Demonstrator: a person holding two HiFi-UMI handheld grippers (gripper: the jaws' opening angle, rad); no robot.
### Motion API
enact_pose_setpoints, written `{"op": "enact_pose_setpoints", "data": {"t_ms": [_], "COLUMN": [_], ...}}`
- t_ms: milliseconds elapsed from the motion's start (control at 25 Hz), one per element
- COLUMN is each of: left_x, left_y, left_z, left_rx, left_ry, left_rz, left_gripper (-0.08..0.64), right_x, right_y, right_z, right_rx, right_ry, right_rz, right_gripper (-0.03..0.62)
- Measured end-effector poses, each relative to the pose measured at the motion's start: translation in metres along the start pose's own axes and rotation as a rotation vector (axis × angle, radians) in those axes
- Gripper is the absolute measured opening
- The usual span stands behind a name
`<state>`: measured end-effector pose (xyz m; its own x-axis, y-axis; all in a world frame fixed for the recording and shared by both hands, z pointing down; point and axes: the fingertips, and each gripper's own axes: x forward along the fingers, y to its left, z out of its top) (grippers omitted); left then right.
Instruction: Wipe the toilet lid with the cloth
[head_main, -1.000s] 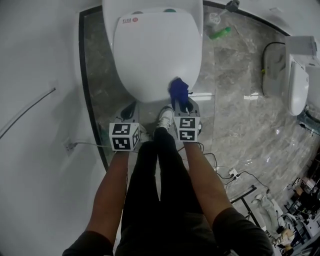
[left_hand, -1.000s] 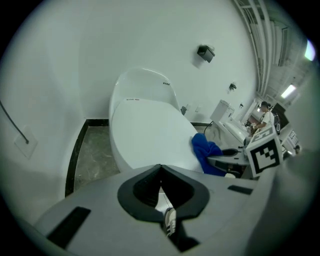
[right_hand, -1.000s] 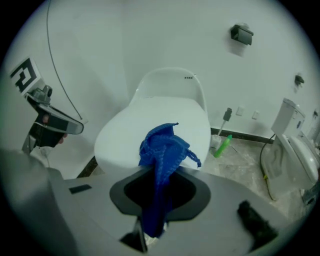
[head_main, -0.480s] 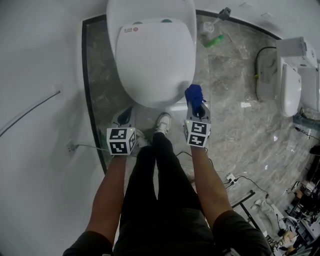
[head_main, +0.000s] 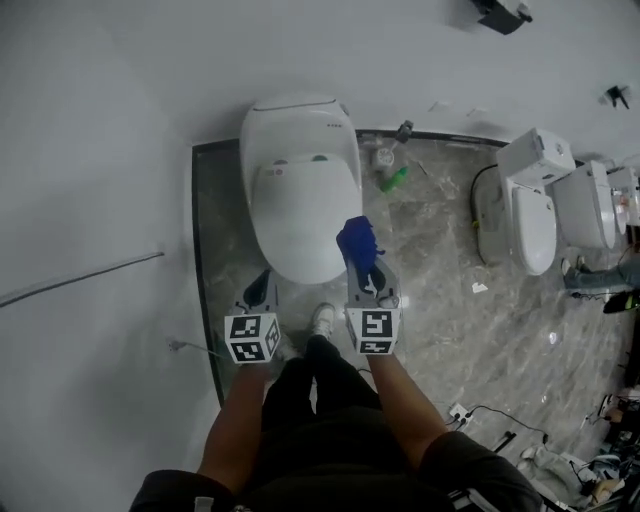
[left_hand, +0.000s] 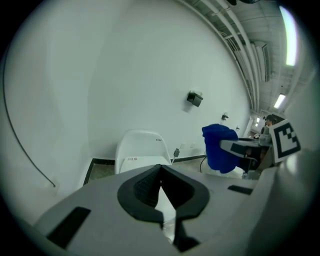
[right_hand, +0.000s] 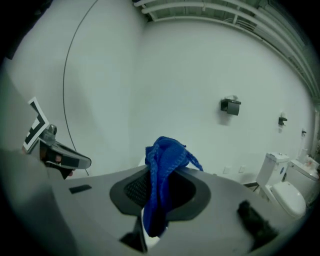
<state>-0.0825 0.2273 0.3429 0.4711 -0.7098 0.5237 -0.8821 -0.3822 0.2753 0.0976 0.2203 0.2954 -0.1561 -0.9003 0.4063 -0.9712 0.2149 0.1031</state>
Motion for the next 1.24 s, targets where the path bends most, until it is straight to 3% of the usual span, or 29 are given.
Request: {"op": "enact_pose_setpoints", "data": {"t_ms": [160, 480, 720, 1000, 1240], "left_x": [-0.037, -0.089, -0.114, -0.129, -0.127], "left_y": [-0.010, -0.026, -0.024, -0.028, -0.037], "left_z": [0.055, 0.119, 0.156, 0.187, 0.187], "left_rx": [0.091, 0.124, 0.149, 0.186, 0.209], "left_ry": [-0.106, -0.191, -0.259, -0.312, -0.322], "left_rz": [-0.022, -0.065, -0.041, -0.030, -0.026], "left_gripper": [0.011, 0.011, 0.011, 0.011, 0.011], "right_x": [-0.027, -0.077, -0.090, -0.097, -0.102], "right_y": [0.022, 0.048, 0.055, 0.054, 0.050], "right_z": [0.062, 0.130, 0.172, 0.209, 0.213], "right_rx": [-0.023, -0.074, -0.126, -0.118, -0.125], "right_ry": [-0.088, -0.155, -0.218, -0.301, -0.338], "right_rz": [0.009, 0.045, 0.040, 0.032, 0.035], "right_gripper": [0.066, 0.066, 0.066, 0.066, 0.066]}}
